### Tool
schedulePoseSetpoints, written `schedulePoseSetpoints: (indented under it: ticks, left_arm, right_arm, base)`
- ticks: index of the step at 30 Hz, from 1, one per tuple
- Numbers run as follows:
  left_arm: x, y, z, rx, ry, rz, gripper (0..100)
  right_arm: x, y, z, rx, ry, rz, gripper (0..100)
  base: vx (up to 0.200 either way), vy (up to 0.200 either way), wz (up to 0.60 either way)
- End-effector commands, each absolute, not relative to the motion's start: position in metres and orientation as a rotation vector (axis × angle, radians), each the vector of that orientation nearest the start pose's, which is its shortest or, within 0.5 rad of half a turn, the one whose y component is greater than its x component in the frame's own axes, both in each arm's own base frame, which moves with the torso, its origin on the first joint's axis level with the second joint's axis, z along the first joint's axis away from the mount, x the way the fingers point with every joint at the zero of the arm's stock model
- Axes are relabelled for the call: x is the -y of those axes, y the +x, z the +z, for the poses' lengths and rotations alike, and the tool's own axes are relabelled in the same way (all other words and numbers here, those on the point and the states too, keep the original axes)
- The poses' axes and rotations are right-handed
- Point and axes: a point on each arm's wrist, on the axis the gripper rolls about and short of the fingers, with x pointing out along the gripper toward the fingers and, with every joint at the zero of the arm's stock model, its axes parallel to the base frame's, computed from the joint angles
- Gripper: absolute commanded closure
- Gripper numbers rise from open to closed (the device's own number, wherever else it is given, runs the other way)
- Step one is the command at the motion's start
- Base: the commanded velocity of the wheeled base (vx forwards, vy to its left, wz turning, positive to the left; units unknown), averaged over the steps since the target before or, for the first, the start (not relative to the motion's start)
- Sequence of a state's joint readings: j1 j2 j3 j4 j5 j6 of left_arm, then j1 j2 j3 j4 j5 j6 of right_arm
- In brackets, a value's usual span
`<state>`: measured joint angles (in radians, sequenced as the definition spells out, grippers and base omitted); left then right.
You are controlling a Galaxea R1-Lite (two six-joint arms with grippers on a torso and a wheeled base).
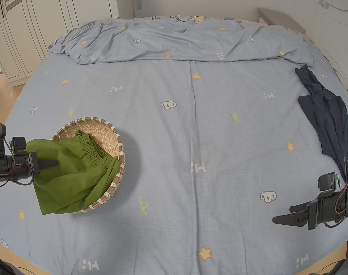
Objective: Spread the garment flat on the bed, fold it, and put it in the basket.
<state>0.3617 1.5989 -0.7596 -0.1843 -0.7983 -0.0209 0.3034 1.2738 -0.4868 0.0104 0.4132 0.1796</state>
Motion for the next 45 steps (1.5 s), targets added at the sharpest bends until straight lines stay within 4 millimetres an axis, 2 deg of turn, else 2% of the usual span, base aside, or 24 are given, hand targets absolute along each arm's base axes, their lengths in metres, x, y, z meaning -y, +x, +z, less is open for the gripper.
schedulePoseSetpoints:
  ticks: [1, 5, 11, 12, 14, 15, 16, 18, 21, 26, 30, 31, 32, 33, 34, 41, 42, 45]
  left_arm:
    - [-0.085, 0.268, 0.112, -0.724, -0.457, -0.343, 100]
    - [-0.076, 0.276, 0.107, -0.755, -0.432, -0.337, 100]
    - [-0.071, 0.275, 0.112, -0.745, -0.420, -0.347, 100]
    - [-0.070, 0.273, 0.119, -0.723, -0.410, -0.348, 0]
    - [-0.067, 0.265, 0.138, -0.670, -0.406, -0.346, 0]
    - [-0.067, 0.265, 0.138, -0.670, -0.406, -0.346, 0]
    - [-0.064, 0.261, 0.152, -0.631, -0.420, -0.344, 0]
    - [-0.058, 0.258, 0.166, -0.594, -0.431, -0.353, 0]
    - [-0.056, 0.250, 0.183, -0.537, -0.429, -0.351, 0]
    - [-0.057, 0.238, 0.197, -0.479, -0.406, -0.336, 0]
    - [-0.059, 0.215, 0.217, -0.419, -0.377, -0.290, 0]
    - [-0.059, 0.215, 0.217, -0.419, -0.377, -0.290, 0]
    - [-0.058, 0.203, 0.228, -0.400, -0.366, -0.281, 0]
    - [-0.058, 0.202, 0.229, -0.397, -0.363, -0.281, 0]
    - [-0.054, 0.192, 0.235, -0.386, -0.342, -0.285, 0]
    - [-0.044, 0.165, 0.249, -0.320, -0.239, -0.303, 0]
    - [-0.037, 0.150, 0.256, -0.278, -0.215, -0.316, 0]
    - [-0.020, 0.111, 0.253, -0.210, -0.174, -0.349, 0]
  right_arm:
    - [-0.058, 0.145, 0.147, -0.856, 0.196, 0.619, 0]
    - [-0.058, 0.144, 0.148, -0.851, 0.195, 0.618, 0]
    - [-0.058, 0.144, 0.148, -0.850, 0.194, 0.617, 0]
    - [-0.058, 0.144, 0.148, -0.850, 0.194, 0.617, 0]
    - [-0.058, 0.144, 0.148, -0.850, 0.194, 0.617, 0]
    - [-0.058, 0.144, 0.148, -0.850, 0.194, 0.617, 0]
    - [-0.058, 0.144, 0.148, -0.850, 0.194, 0.617, 0]
    - [-0.058, 0.144, 0.148, -0.851, 0.194, 0.617, 0]
    - [-0.058, 0.144, 0.148, -0.851, 0.194, 0.617, 0]
    - [-0.058, 0.144, 0.148, -0.850, 0.194, 0.617, 0]
    - [-0.058, 0.143, 0.149, -0.845, 0.194, 0.618, 0]
    - [-0.058, 0.143, 0.149, -0.845, 0.194, 0.618, 0]
    - [-0.057, 0.143, 0.151, -0.834, 0.194, 0.620, 0]
    - [-0.057, 0.143, 0.151, -0.834, 0.194, 0.620, 0]
    - [-0.057, 0.143, 0.152, -0.830, 0.195, 0.620, 0]
    - [-0.056, 0.139, 0.156, -0.798, 0.192, 0.614, 0]
    - [-0.054, 0.135, 0.160, -0.763, 0.182, 0.598, 0]
    - [-0.046, 0.116, 0.173, -0.646, 0.151, 0.544, 0]
  base:
    - [0.000, 0.000, 0.00]
    - [0.000, 0.000, 0.00]
    - [0.000, 0.000, 0.00]
    - [0.000, 0.000, 0.00]
    - [0.000, 0.000, 0.00]
    - [0.000, 0.000, 0.00]
    - [0.000, 0.000, 0.00]
    - [0.000, 0.000, 0.00]
    - [0.000, 0.000, 0.00]
    - [0.000, 0.000, 0.00]
    - [0.000, 0.000, 0.00]
    - [0.000, 0.000, 0.00]
    - [0.000, 0.000, 0.00]
    - [0.000, 0.000, 0.00]
    - [0.000, 0.000, 0.00]
    - [0.000, 0.000, 0.00]
    - [0.000, 0.000, 0.00]
    - [0.000, 0.000, 0.00]
